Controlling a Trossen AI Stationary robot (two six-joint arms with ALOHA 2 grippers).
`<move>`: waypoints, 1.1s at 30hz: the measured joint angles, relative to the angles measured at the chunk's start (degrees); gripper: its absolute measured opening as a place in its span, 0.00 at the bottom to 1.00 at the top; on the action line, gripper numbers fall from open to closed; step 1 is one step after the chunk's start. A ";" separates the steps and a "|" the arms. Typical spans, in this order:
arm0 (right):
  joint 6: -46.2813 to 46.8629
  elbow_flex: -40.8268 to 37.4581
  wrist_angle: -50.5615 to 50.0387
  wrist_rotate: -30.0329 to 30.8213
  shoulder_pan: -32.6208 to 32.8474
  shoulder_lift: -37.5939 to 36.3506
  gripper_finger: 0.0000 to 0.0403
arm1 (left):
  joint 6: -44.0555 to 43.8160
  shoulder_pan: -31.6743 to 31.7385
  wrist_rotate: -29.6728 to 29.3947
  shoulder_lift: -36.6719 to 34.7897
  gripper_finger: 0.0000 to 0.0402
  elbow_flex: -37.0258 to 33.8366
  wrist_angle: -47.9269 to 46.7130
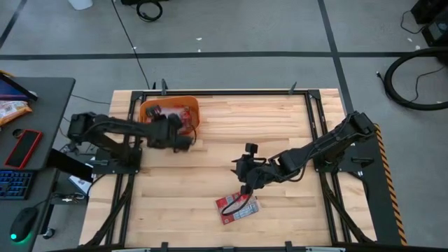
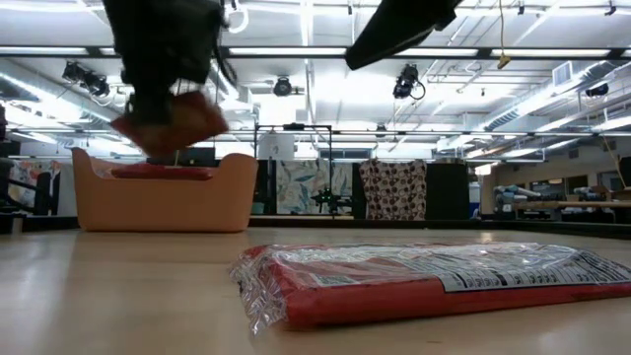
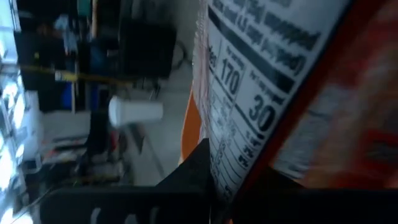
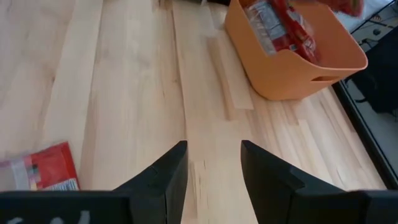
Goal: Sort popcorn bags into baskets
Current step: Put the red popcorn bag into the orange bin
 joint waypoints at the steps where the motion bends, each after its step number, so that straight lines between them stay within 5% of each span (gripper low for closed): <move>1: 0.04 0.00 0.24 -0.28 0.00 0.12 0.38 | 2.32 2.49 -0.22 0.02 0.09 -1.26 1.68; 7: 0.15 0.04 0.10 -0.96 0.04 0.21 0.38 | 17.84 14.08 -0.24 0.07 0.11 -6.43 13.46; 16: 0.16 0.04 0.12 -0.98 0.10 0.23 0.38 | 29.54 16.36 0.08 0.07 0.30 -6.40 21.05; 24: 2.75 0.01 -3.65 -6.30 0.46 0.26 0.38 | 24.56 9.02 4.54 -0.90 0.40 -1.16 16.58; 33: 5.88 -4.83 6.99 -24.59 3.41 6.83 0.38 | 23.37 -6.16 28.05 -2.70 0.39 1.42 29.47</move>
